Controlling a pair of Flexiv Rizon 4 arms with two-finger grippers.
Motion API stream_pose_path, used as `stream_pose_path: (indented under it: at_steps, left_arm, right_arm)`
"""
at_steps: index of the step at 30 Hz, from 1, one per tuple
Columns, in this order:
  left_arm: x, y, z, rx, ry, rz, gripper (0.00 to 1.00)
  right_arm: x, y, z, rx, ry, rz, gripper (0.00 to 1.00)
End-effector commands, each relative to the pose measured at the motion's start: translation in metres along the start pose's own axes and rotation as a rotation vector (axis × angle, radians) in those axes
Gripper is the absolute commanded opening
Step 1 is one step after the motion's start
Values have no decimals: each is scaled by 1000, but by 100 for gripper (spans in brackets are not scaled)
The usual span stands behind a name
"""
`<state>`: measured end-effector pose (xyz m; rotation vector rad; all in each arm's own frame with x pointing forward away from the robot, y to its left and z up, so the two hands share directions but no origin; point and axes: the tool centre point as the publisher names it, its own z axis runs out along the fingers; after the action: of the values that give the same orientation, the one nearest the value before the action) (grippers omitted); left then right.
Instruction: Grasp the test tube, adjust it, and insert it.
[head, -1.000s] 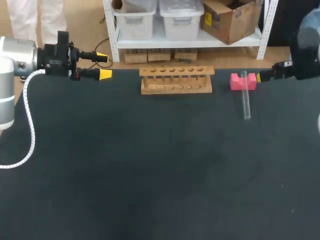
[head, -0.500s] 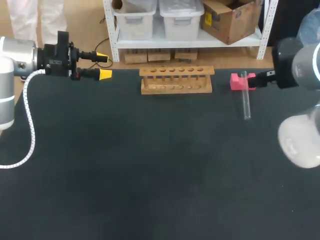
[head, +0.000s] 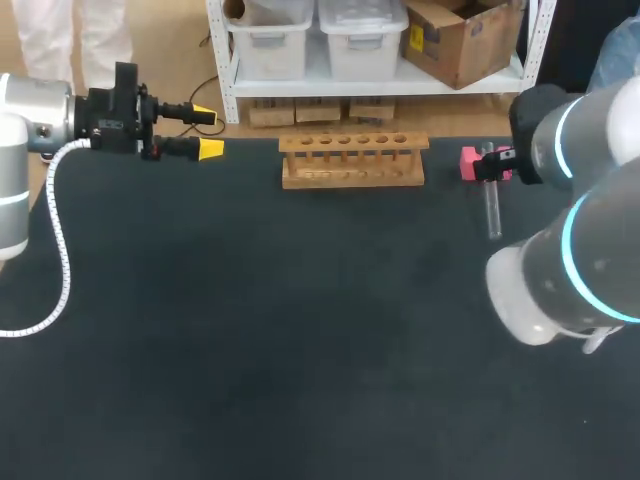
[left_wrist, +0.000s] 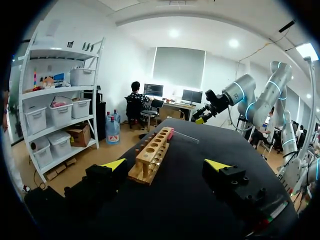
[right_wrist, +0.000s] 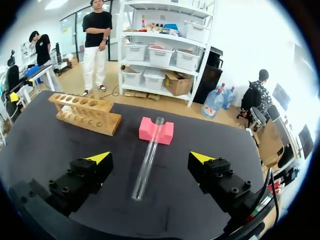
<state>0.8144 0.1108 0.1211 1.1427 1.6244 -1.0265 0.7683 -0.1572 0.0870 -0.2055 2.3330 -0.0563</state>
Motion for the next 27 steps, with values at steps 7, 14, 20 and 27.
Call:
stream_pose_path:
  at_steps: [7, 14, 20, 27]
  left_arm:
    - [1, 1, 0, 0, -2, 1, 100]
    - [1, 1, 0, 0, -2, 1, 100]
    - [1, 1, 0, 0, -2, 1, 100]
    - [1, 1, 0, 0, -2, 1, 100]
  right_arm:
    - [15, 2, 38, 156, -36, 24, 100]
    - [19, 7, 57, 85, -46, 1, 100]
    - [25, 4, 69, -23, -68, 49, 100]
    - [33, -4, 77, -111, -73, 95, 100]
